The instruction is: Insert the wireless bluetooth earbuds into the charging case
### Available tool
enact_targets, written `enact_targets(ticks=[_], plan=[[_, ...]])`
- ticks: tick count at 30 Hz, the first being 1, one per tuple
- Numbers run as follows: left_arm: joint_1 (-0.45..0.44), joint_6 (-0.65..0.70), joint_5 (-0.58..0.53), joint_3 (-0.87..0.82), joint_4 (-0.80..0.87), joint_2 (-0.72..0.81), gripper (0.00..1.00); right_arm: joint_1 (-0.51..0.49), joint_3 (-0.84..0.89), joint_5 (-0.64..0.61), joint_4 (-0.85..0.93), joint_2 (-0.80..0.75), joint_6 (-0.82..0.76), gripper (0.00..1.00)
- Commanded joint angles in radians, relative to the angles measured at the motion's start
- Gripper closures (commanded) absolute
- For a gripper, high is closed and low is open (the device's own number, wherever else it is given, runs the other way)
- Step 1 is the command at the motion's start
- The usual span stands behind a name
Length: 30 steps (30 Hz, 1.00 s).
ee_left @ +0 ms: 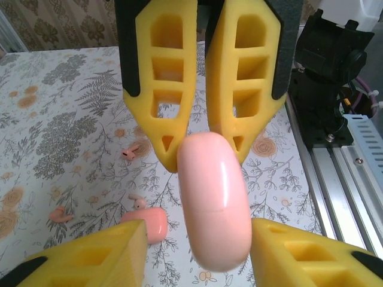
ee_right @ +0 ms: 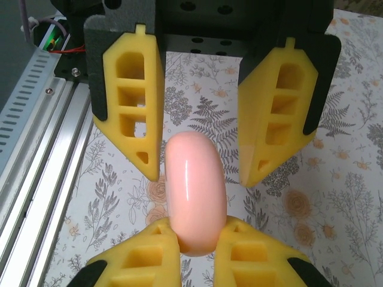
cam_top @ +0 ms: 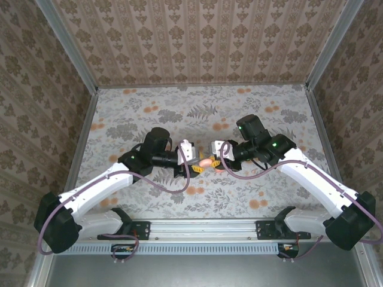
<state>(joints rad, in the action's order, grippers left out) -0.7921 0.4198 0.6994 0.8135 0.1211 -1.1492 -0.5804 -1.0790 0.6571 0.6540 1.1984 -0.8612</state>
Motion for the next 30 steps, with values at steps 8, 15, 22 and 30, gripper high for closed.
enact_targets(ticks=[8,15,22,30], plan=[[-0.018,-0.001,0.015,0.031,-0.025,-0.006,0.66,-0.019,-0.014,-0.017,-0.042,0.012,-0.003,0.89],[-0.018,-0.003,0.015,0.032,-0.025,0.001,0.80,-0.022,-0.012,-0.030,-0.034,0.013,-0.009,0.88],[-0.017,-0.005,0.020,0.023,-0.029,0.002,0.82,-0.008,0.017,-0.025,-0.147,-0.016,0.119,0.62],[-0.019,-0.006,0.023,0.025,-0.029,-0.001,0.85,0.058,0.001,-0.020,-0.200,-0.039,0.205,0.62]])
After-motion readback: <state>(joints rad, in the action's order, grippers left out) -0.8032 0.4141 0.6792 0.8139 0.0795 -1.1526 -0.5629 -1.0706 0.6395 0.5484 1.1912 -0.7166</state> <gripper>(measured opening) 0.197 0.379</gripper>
